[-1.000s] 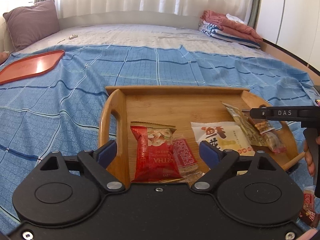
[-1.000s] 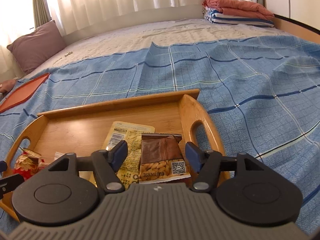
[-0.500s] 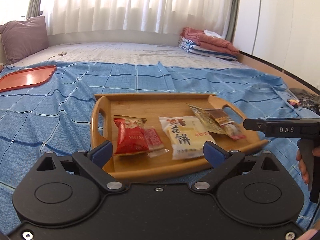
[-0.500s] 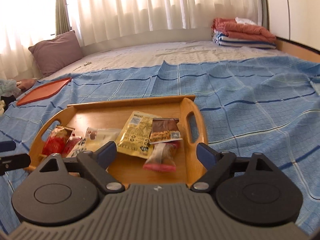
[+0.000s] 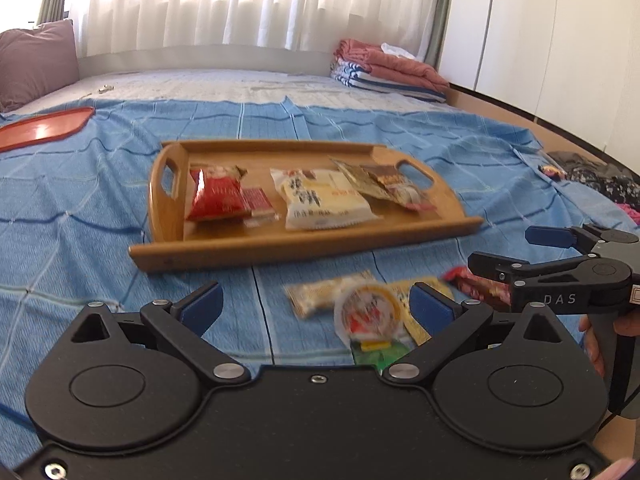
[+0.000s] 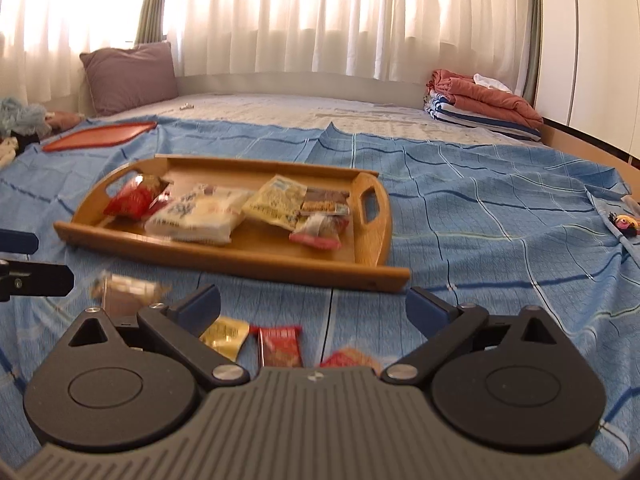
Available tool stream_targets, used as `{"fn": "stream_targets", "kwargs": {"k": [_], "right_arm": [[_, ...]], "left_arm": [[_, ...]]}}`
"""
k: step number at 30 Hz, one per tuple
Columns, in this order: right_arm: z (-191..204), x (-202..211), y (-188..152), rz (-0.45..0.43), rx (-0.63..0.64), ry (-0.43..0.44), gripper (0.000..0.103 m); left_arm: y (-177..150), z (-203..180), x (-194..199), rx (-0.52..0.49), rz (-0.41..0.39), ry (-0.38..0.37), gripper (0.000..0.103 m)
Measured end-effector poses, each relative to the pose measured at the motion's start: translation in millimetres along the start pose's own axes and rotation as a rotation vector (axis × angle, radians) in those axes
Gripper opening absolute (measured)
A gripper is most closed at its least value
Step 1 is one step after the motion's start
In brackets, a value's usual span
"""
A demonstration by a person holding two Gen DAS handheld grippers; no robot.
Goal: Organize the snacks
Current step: 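Move both tools back over the remaining snack pile, then grasp the green Peas Wasabi bag with the left gripper while the right grasps the chocolate bar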
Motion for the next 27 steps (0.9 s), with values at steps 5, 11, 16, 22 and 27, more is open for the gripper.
{"fn": "stream_targets", "kwargs": {"k": [5,11,16,22,27], "right_arm": [[3.5,-2.1,-20.0,0.017,0.011,-0.011,0.103],[4.1,-6.0,-37.1,0.021,0.006,-0.035,0.103],[2.8,-7.6,-41.7,0.021,-0.011,-0.034,0.103],[0.1,-10.3,-43.3,0.024,-0.033,-0.026,0.103],[1.5,-10.2,-44.2,0.013,-0.025,-0.035,0.103]], "left_arm": [[-17.2,-4.7,-6.7,0.017,0.040,-0.006,0.100],[-27.3,-13.2,-9.4,0.002,0.049,-0.007,0.100],[-33.5,-20.9,-13.8,-0.004,0.062,-0.022,0.100],[-37.6,-28.7,-12.4,-0.008,0.052,-0.036,0.096],[-39.9,-33.6,-11.9,-0.013,0.056,-0.051,0.087]]}}
Point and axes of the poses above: each gripper's, at about its wrist camera, not at the fingertips, and x roughly against the way its jaws point, z to its left, y to its top, the point moved 6 cm from there along -x, roughly the way its jaws point, and after that the axes turned 12 degrees about z, right-handed, at the moved point
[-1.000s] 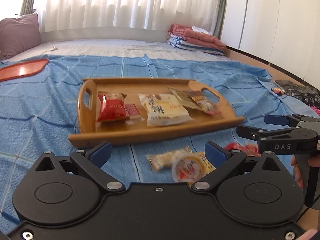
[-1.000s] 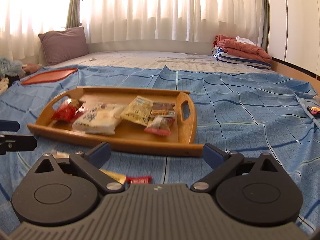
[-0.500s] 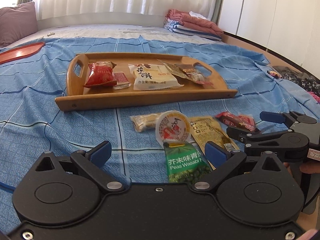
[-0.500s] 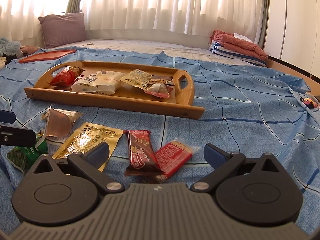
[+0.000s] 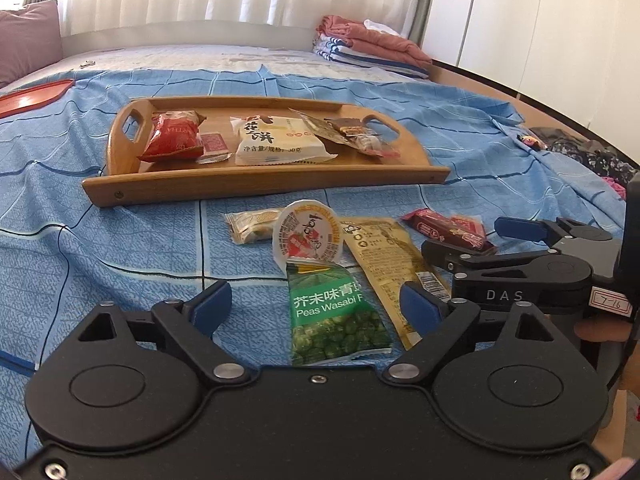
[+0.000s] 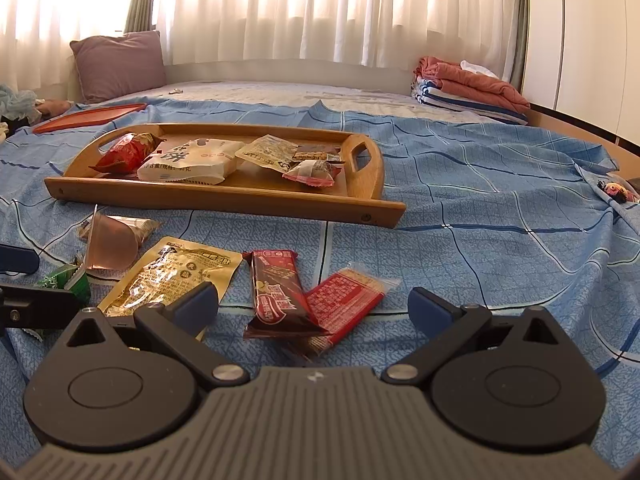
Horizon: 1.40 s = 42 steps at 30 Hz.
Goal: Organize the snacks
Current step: 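Grasp the green Peas Wasabi bag with the left gripper while the right grasps the chocolate bar, then carry the green bag and chocolate bar over the wooden tray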
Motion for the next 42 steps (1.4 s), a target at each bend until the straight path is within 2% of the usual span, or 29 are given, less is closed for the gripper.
{"fn": "stream_targets", "kwargs": {"k": [4,8,11,15,22,28,34,42], "right_arm": [[1.8,4.2,0.4,-0.035,0.013,-0.014,0.103],[6.1,14.8,1.2,-0.099,0.043,-0.016,0.103],[9.0,17.2,3.0,-0.103,0.053,-0.010,0.098],[13.1,14.6,2.3,-0.070,0.037,0.036,0.086],[23.3,13.5,-0.1,-0.042,0.049,0.051,0.069],[25.5,11.2,2.3,-0.019,0.030,0.044,0.032],[36.1,9.3,2.0,-0.006,0.043,0.047,0.030],[39.8,2.7,1.6,0.007,0.064,0.014,0.034]], "left_arm": [[-2.7,-3.5,-1.3,-0.010,0.007,-0.003,0.076],[-3.8,-5.0,-1.2,-0.029,0.007,0.017,0.058],[-3.7,-6.3,0.5,-0.029,0.018,-0.017,0.046],[-4.5,-8.3,2.5,-0.034,0.022,-0.017,0.044],[-5.0,-10.3,6.2,-0.037,0.017,-0.012,0.042],[-2.0,-9.5,7.0,-0.042,0.016,0.009,0.041],[-3.0,-7.9,2.3,-0.037,0.023,0.025,0.041],[-7.0,-8.8,-1.6,-0.042,0.031,0.038,0.044]]}}
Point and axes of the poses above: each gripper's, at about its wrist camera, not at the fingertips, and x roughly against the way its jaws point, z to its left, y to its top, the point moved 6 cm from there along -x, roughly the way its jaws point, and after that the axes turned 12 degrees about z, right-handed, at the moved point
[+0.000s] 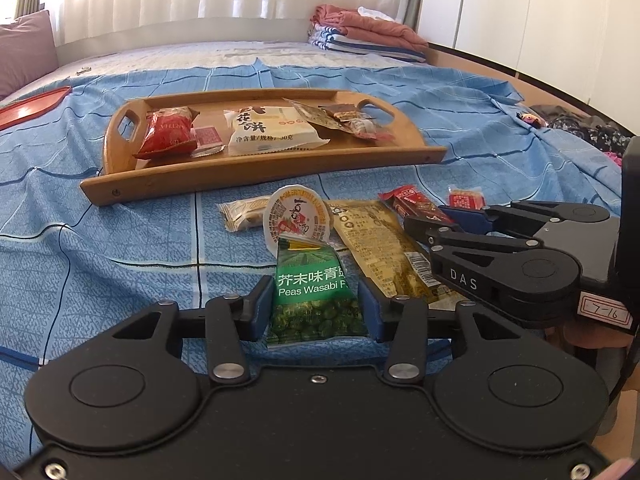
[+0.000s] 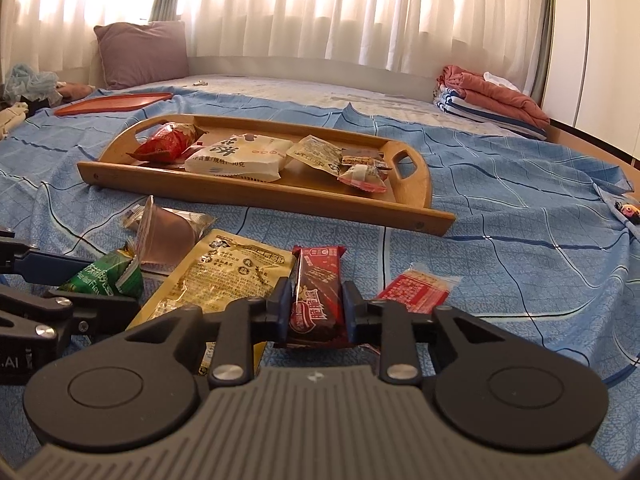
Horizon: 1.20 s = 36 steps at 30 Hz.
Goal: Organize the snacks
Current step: 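Carry the green bag and chocolate bar over the wooden tray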
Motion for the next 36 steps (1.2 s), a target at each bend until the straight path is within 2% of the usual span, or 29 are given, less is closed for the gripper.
{"fn": "stream_targets", "kwargs": {"k": [2,3,8,9,10,16,19,26,30,36], "right_arm": [[-0.8,-2.6,0.8,0.009,-0.002,-0.004,0.037],[-0.8,-3.9,1.5,0.014,-0.001,-0.005,0.047],[-0.4,-8.2,5.0,0.039,0.003,-0.005,0.047],[-0.7,-7.7,5.4,0.039,0.001,0.000,0.046],[-1.5,-6.9,6.1,0.039,-0.006,0.008,0.034],[-6.0,3.4,11.2,0.026,-0.076,0.054,0.029],[-4.5,12.5,16.2,0.001,-0.084,0.056,0.029],[-9.9,24.4,40.4,-0.030,-0.122,0.092,0.029],[-16.0,23.5,66.6,-0.042,-0.136,0.095,0.029],[-27.5,10.0,110.5,-0.033,-0.188,0.115,0.029]], "left_arm": [[0.1,0.2,-1.2,0.010,0.006,0.001,0.044],[0.4,0.3,-1.8,0.016,0.011,0.000,0.044],[2.8,1.4,-1.6,0.046,0.020,0.005,0.042],[3.3,1.2,0.0,0.051,0.018,0.004,0.041],[3.6,0.8,1.7,0.053,0.016,0.005,0.040],[9.9,-3.4,24.4,0.003,-0.060,0.030,0.038],[19.6,0.0,34.9,0.009,-0.088,0.028,0.037],[63.4,24.8,47.1,0.047,-0.112,0.035,0.036],[98.3,50.5,47.6,0.093,-0.136,0.056,0.035],[153.0,96.1,35.2,0.178,-0.120,0.046,0.035]]}}
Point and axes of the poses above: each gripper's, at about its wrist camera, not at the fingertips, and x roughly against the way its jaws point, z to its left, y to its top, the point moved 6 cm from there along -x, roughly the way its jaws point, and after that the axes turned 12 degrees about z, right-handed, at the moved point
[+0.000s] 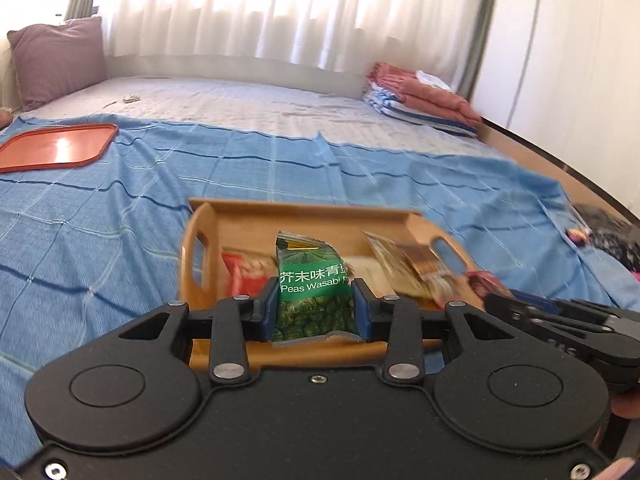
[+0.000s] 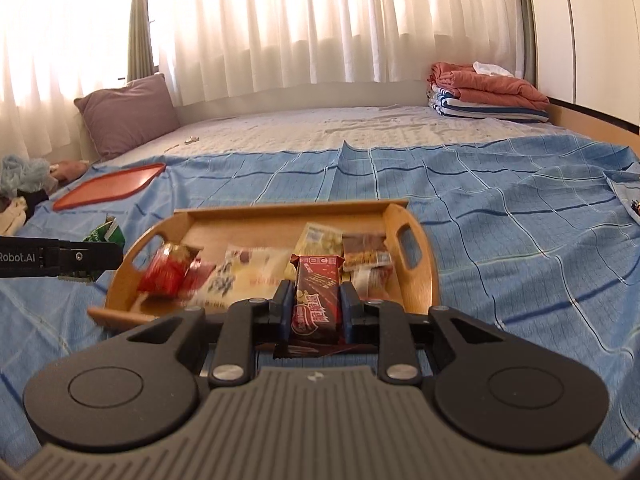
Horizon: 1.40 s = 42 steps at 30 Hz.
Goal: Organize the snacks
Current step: 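Carry the green bag and chocolate bar over the wooden tray, then lower both snacks into the tray and open both grippers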
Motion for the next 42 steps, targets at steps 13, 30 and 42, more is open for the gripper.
{"fn": "stream_targets", "kwargs": {"k": [13,30,42], "right_arm": [[-29.8,-81.7,73.6,0.093,-0.194,0.048,0.029],[40.1,-183.2,96.3,0.248,-0.149,0.132,0.029],[50.8,-206.9,84.0,0.274,-0.142,0.126,0.029]], "left_arm": [[86.4,58.8,-100.2,0.046,0.070,0.045,0.035],[83.2,79.4,-179.3,0.095,0.205,0.056,0.035],[76.4,81.9,-192.7,0.088,0.224,0.058,0.035]]}}
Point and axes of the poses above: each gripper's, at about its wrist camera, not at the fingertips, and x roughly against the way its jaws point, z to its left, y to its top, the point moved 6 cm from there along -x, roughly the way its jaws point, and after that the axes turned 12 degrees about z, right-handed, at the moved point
